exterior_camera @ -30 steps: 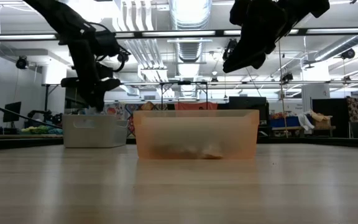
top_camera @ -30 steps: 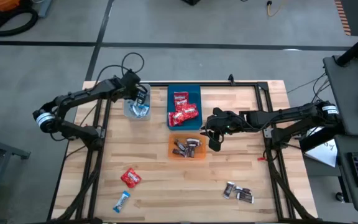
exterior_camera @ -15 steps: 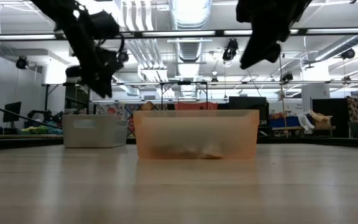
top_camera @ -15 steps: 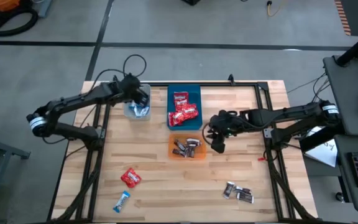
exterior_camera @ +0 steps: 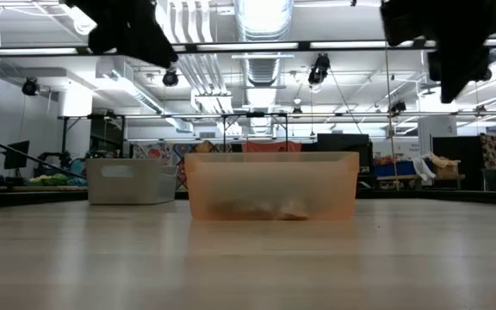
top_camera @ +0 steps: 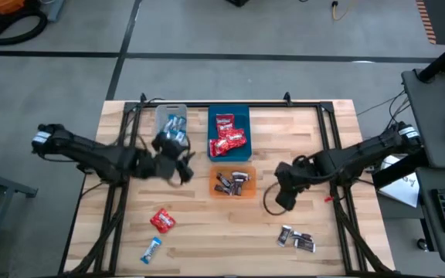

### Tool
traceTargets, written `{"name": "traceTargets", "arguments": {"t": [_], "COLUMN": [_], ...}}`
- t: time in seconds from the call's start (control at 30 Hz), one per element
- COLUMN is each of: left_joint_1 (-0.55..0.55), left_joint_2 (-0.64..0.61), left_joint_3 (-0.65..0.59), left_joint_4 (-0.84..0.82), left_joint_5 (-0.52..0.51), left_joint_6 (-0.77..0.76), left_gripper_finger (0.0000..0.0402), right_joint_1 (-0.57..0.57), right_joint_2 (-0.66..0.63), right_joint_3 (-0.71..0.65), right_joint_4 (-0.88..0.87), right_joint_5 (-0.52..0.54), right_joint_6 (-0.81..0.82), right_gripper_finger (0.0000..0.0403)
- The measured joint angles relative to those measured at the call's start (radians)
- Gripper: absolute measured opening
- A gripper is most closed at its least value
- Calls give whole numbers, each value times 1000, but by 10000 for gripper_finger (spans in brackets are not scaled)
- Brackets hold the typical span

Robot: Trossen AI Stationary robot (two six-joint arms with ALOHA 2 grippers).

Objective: Sort candy
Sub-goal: Put the brown chocolate bar into the orange bin

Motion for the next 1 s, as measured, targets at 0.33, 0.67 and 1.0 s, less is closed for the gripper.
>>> {"name": "traceTargets", "arguments": {"t": [0.33, 0.67, 1.0], "left_joint_1": [-284, -294, -304], "left_joint_2": [141, 215, 223], "left_joint_3": [0, 0, 7], "left_joint_4": [60, 99, 107], "left_joint_5": [-244, -243, -243], "left_joint_6": [-125, -194, -184], "left_gripper_finger": [115, 115, 115], "right_joint_1": [267, 420, 460], "right_joint_2": [35, 229, 492], "right_joint_3": [0, 22, 201], "right_joint_4": [-6, 69, 66], "right_joint_5": [26, 74, 75], "right_joint_6": [-138, -188, -235], "right_gripper_finger": [86, 133, 167]}}
